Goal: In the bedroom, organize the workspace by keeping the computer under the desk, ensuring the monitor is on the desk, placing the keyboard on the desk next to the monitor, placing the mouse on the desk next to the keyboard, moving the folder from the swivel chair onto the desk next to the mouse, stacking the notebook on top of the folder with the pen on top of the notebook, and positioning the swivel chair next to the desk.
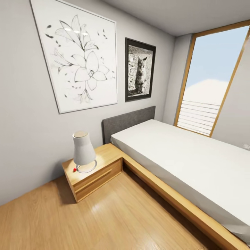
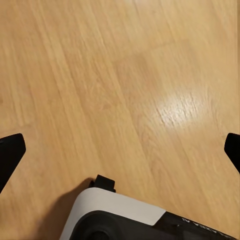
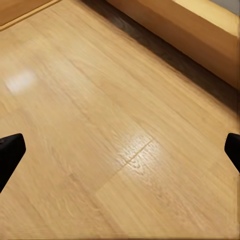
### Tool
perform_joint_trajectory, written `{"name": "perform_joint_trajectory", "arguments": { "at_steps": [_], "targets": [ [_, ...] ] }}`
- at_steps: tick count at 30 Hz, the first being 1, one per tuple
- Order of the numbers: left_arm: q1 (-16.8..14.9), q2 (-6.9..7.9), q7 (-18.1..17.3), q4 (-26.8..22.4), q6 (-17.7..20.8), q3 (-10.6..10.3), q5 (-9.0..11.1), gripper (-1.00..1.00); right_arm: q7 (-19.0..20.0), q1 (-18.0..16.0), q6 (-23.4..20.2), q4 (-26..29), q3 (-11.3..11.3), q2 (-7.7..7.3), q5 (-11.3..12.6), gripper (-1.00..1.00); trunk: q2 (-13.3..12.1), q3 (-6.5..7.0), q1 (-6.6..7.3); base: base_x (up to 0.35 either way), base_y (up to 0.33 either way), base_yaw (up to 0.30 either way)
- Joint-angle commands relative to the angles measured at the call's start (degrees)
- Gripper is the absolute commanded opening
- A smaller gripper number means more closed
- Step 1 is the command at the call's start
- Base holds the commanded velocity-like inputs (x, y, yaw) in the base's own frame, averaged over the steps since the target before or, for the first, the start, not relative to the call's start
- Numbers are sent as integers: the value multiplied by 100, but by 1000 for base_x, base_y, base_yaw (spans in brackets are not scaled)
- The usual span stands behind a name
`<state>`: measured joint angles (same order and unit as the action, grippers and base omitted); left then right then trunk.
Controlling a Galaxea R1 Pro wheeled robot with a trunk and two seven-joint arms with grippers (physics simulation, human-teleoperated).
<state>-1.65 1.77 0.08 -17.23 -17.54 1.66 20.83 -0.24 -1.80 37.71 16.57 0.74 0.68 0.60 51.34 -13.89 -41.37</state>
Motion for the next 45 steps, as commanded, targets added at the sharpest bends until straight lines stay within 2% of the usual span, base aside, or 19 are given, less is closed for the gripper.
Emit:
{"name": "perform_joint_trajectory", "arguments": {
  "at_steps": [1, 27, 32, 34, 35, 37, 45],
  "targets": [
    [-2, -1, 1, 0, -12, 11, 0, 100, -2, -5, 17, -4, 6, 2, 6, 100, 5, -16, 0, 0, 0, -164],
    [-2, -1, -19, 0, -20, -7, -7, 100, -11, -5, 32, 5, 20, -29, 7, 100, 5, -220, 0, 0, 0, -175],
    [-3, -1, -25, 0, -31, -79, -15, 100, -11, -5, 49, 5, 22, -32, 10, 100, 5, -231, 0, 0, 150, -270],
    [-3, -1, -17, 0, -84, -215, -45, 100, -11, -5, 54, -1, 22, -33, 10, 100, 5, -232, 0, 0, 261, -291],
    [-3, 2, -7, 0, -121, -370, -78, 100, -8, -5, 64, -13, 22, -41, 10, 100, 5, -233, 0, 0, 297, -296],
    [-2, 7, 1, 2, -144, -481, -95, 100, -5, -5, 83, -25, 22, -52, 10, 100, 5, -233, 0, 0, 251, -298],
    [-2, 19, 11, 1, -161, -529, -105, 100, -3, -5, 96, -49, 22, -59, 14, 100, 5, -233, 0, 0, 58, -300]
  ]
}}
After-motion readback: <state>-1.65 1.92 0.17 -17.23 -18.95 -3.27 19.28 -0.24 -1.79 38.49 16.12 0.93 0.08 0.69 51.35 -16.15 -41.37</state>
